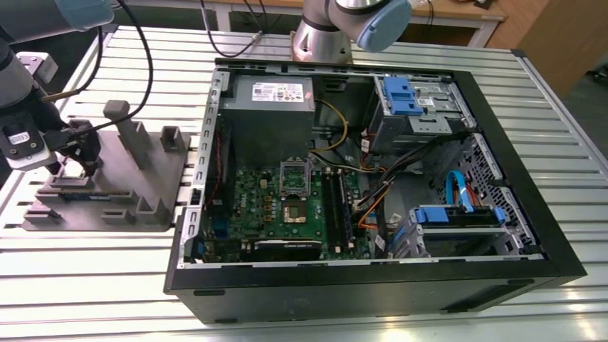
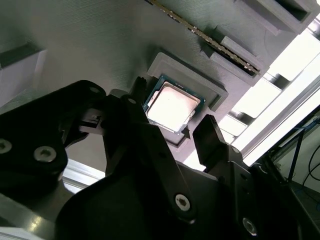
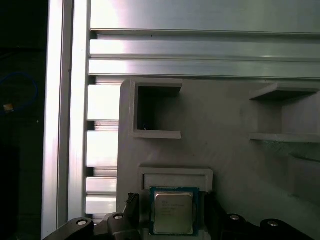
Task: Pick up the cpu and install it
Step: 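Pick up the cpu and move it towards the insertion slot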
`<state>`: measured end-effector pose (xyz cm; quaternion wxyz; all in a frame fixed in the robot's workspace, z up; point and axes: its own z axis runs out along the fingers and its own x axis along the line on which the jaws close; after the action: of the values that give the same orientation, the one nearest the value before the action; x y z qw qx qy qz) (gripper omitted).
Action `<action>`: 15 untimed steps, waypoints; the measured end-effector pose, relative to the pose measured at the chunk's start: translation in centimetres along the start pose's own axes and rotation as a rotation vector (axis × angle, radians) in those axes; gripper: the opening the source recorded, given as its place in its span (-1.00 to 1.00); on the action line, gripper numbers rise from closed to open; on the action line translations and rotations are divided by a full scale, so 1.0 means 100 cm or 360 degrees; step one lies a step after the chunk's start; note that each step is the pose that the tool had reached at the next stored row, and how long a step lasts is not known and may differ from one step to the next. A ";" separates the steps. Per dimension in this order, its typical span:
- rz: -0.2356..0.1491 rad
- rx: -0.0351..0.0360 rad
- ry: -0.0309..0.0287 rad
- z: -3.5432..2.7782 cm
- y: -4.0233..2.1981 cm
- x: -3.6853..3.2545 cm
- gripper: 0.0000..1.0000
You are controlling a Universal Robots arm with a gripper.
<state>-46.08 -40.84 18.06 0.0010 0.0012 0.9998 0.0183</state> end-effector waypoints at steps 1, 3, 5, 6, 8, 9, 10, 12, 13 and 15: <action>0.0000 0.0000 0.00000 0.0000 0.0000 0.0000 0.24; 0.0000 0.0000 -0.00001 0.0001 0.0000 0.0000 0.24; 0.0000 0.0000 -0.00001 0.0001 0.0000 0.0000 0.24; 0.0000 0.0000 0.00000 0.0000 0.0000 0.0000 0.24; -0.0001 0.0000 -0.00003 0.0004 0.0004 0.0000 0.24; -0.0001 0.0000 -0.00001 0.0004 0.0004 0.0000 0.24; -0.0001 0.0000 0.00000 0.0004 0.0004 0.0000 0.24; -0.0001 0.0000 0.00004 0.0006 0.0005 0.0000 0.24; -0.0001 0.0000 0.00000 0.0010 0.0005 0.0000 0.24; -0.0001 0.0000 -0.00001 0.0015 0.0005 0.0000 0.24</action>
<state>-46.08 -40.79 17.91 0.0010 0.0008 0.9998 0.0183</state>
